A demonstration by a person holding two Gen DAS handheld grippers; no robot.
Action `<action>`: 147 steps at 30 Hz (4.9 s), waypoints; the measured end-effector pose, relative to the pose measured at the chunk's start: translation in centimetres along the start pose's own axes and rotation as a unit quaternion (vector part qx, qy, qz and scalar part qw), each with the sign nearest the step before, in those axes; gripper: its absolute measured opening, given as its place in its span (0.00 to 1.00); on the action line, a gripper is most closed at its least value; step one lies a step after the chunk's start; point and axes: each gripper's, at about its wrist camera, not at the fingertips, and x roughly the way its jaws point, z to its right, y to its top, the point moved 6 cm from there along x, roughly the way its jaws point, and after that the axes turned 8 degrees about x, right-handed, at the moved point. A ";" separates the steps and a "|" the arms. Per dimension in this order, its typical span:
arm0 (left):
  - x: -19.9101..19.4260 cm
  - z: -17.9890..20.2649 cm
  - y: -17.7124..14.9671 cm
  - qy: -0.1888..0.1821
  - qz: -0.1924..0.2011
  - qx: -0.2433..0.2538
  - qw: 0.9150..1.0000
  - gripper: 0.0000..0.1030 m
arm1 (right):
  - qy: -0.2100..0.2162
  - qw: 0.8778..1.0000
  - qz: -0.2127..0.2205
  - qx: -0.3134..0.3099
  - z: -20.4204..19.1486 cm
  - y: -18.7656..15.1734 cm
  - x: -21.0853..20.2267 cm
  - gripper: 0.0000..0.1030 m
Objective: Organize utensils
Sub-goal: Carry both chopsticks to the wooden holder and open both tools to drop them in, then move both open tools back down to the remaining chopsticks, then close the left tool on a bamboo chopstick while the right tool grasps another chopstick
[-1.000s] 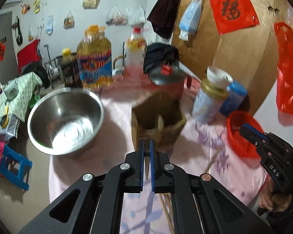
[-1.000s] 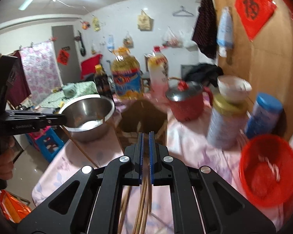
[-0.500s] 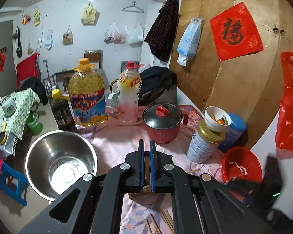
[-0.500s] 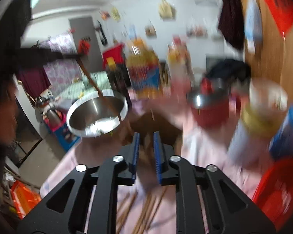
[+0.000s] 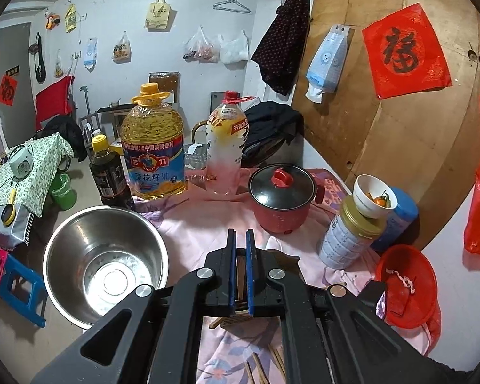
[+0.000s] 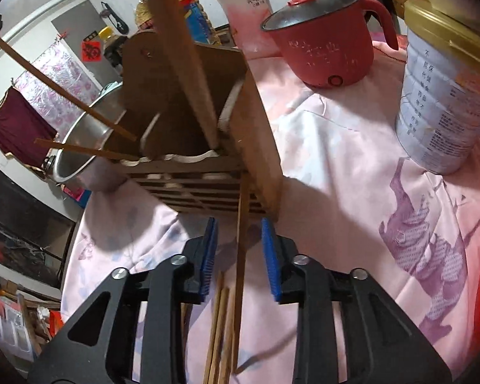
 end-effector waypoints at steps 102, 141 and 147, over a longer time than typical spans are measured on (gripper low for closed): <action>2.4 7.0 -39.2 0.033 -0.286 -0.036 0.957 0.78 | -0.164 0.981 0.080 -0.063 3.1 -21.0 -14.9 0.83; 2.0 5.4 -38.6 0.049 -0.220 -0.002 0.974 0.06 | -0.093 0.990 0.065 -0.078 0.5 -21.3 -13.8 0.57; 0.0 2.5 -40.2 0.076 -0.236 -0.024 0.969 0.06 | -0.062 0.994 0.005 -0.092 -0.2 -22.5 -9.3 0.31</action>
